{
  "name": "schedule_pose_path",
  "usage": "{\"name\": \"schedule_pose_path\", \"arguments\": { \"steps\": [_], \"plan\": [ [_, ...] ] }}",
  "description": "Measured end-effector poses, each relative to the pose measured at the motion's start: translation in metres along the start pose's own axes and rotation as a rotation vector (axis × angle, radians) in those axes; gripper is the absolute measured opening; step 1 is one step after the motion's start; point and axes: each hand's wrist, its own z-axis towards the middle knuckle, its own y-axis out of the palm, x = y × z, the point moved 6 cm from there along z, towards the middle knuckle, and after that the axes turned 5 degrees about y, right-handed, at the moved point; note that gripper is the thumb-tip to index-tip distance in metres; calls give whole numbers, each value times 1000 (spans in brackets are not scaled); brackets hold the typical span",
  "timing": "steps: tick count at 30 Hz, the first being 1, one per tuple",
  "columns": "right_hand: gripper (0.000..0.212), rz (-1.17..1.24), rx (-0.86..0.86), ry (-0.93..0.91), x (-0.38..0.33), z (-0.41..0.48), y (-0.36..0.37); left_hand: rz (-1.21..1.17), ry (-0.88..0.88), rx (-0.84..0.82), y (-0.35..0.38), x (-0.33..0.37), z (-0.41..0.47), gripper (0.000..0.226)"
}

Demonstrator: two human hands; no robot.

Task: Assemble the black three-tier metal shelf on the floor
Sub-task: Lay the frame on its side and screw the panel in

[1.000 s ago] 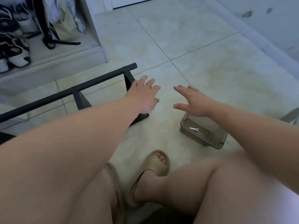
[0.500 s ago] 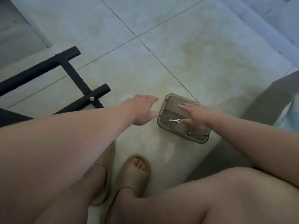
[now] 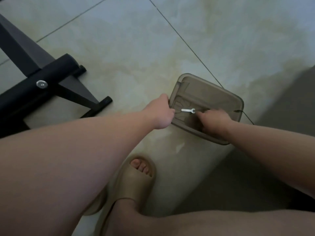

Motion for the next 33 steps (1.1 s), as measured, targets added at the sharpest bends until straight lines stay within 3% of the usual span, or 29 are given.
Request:
{"name": "schedule_pose_path", "arguments": {
  "steps": [7,14,17,20,25,30,33],
  "plan": [
    [21,52,-69,16,0,12,14,-20,-7,23,-3,-3,1,20],
    [26,274,-55,-12,10,3,-2,-123,-106,9,-6,-3,-7,34],
    [18,377,66,-14,19,-15,-34,-130,-182,6,-25,1,-23,48],
    [13,394,190,-33,23,-42,-74,-94,-200,19,-58,13,-47,27],
    [5,498,414,-80,13,-103,-163,-169,-153,98,-120,42,-108,33],
    [5,662,661,-169,-9,-191,-257,-398,-98,274,-166,50,-189,36],
    [4,752,780,-241,-38,-245,-297,-597,-80,245,-169,45,-234,41]
  ]
}}
